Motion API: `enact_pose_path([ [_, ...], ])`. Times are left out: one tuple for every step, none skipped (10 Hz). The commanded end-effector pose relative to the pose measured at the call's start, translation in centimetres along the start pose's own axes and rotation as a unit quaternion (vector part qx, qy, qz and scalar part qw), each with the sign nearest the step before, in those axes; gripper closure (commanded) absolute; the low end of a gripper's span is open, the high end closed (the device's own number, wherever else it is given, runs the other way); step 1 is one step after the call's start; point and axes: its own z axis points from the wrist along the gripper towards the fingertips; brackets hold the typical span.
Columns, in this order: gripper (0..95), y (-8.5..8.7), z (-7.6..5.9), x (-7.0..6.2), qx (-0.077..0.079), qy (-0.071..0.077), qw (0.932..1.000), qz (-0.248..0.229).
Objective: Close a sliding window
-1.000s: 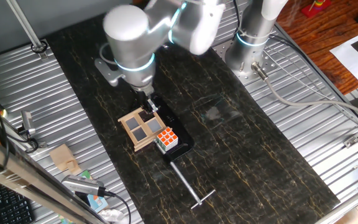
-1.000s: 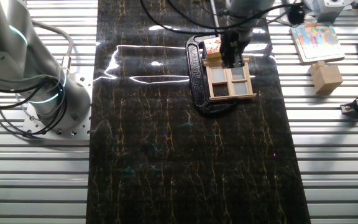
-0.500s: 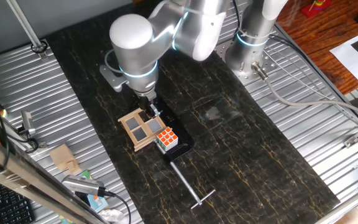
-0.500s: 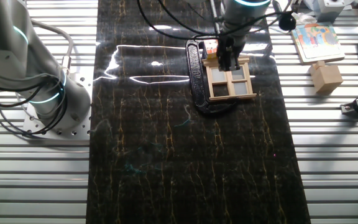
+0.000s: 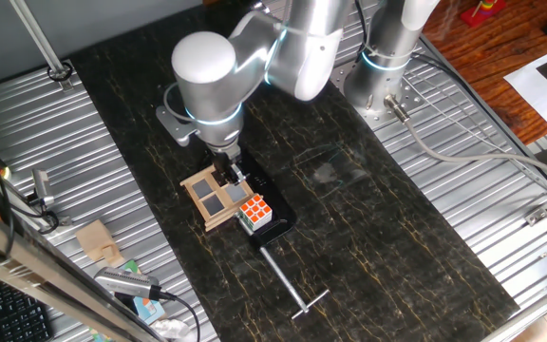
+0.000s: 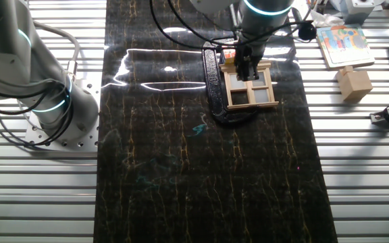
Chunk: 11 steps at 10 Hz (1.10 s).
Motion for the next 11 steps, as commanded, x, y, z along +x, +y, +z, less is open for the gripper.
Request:
enact_pose_path([
  [95.0, 0.0, 0.3, 0.0, -0.002, -0.002, 1.0, 0.002],
  [95.0, 0.1, 0.5, 0.0, -0.005, -0.002, 1.0, 0.004],
  [95.0, 0.1, 0.6, 0.0, -0.007, -0.002, 0.9999, 0.007],
  [95.0, 0.1, 0.8, 0.0, -0.009, -0.002, 0.9999, 0.011],
  [95.0, 0.1, 1.0, 0.0, -0.01, -0.003, 0.9999, 0.013],
  [95.0, 0.2, 1.1, 0.0, -0.01, -0.003, 0.9999, 0.013],
  [95.0, 0.2, 1.3, 0.0, -0.01, -0.003, 0.9999, 0.014],
  [95.0, 0.2, 1.5, 0.0, -0.012, -0.003, 0.9998, 0.018],
  [95.0, 0.1, 1.7, 0.1, -0.012, -0.003, 0.9998, 0.019],
  [95.0, 0.0, 1.9, 0.1, -0.012, -0.004, 0.9998, 0.018],
  [95.0, -0.1, 2.0, 0.2, -0.012, -0.004, 0.9998, 0.018],
])
